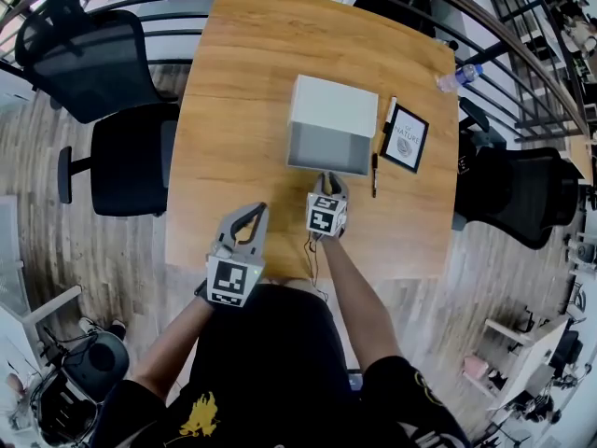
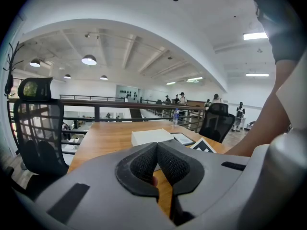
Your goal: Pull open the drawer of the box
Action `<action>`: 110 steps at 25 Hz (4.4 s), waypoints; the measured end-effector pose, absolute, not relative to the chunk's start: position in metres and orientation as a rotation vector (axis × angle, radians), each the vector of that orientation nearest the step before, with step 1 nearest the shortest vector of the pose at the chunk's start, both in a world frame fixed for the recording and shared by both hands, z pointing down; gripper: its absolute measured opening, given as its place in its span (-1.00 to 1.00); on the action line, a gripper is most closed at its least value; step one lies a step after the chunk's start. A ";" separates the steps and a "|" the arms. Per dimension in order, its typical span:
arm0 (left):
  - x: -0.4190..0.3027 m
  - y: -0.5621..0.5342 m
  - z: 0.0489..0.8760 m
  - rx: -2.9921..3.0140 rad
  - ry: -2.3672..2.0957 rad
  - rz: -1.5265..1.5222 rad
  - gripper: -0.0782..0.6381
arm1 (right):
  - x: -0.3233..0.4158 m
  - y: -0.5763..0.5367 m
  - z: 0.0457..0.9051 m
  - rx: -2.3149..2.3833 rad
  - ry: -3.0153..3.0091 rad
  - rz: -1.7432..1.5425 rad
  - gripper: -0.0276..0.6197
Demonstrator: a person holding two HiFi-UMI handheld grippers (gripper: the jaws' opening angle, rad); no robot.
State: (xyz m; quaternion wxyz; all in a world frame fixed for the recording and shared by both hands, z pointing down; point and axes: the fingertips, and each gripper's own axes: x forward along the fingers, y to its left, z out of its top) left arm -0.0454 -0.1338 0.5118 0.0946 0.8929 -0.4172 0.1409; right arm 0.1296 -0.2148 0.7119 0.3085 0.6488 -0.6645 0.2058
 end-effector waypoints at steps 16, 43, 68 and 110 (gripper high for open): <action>-0.037 -0.120 0.512 2.643 -1.247 0.423 -0.73 | 0.126 -0.211 0.708 1.703 -1.800 0.520 -0.71; -0.025 -0.090 0.522 2.588 -1.340 0.489 -0.73 | 0.125 -0.204 0.729 1.699 -1.859 0.514 -0.72; -0.055 0.004 0.516 2.630 -1.271 0.401 -0.73 | 0.130 -0.031 0.723 1.669 -1.823 0.573 -0.87; -0.129 0.064 0.398 2.814 -1.266 0.234 -0.73 | 0.111 0.087 0.388 2.043 -2.194 0.161 -0.91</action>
